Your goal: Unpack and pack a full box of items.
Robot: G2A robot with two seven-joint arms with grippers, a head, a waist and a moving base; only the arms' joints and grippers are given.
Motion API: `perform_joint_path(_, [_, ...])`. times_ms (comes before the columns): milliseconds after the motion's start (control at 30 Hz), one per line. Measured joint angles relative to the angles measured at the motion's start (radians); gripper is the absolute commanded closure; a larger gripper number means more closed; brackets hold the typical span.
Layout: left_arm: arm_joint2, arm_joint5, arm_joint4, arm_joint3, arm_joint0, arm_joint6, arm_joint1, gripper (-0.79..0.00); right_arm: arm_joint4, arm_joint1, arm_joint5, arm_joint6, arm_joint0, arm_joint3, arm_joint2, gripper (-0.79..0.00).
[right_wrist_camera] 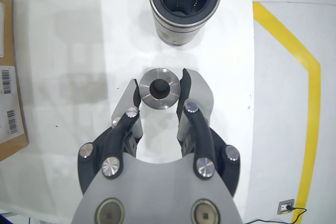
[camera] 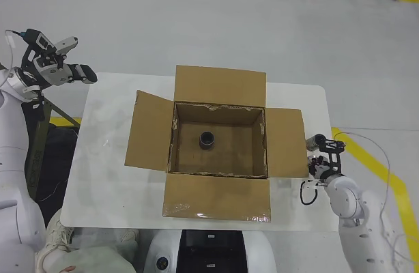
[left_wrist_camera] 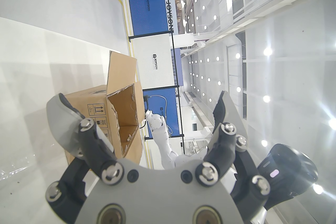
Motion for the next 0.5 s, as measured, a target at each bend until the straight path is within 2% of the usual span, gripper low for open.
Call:
perform_joint_path(200, [0.000,0.000,0.000,0.000,0.000,0.000,0.000,-0.785,0.020,0.004,0.004,-0.011,-0.023,-0.043,0.033,-0.437])
perform_joint_path(500, [0.000,0.000,0.000,0.000,0.000,0.000,0.000,-0.785,0.087,0.010,0.000,-0.045,-0.132,-0.229,0.140,-0.468])
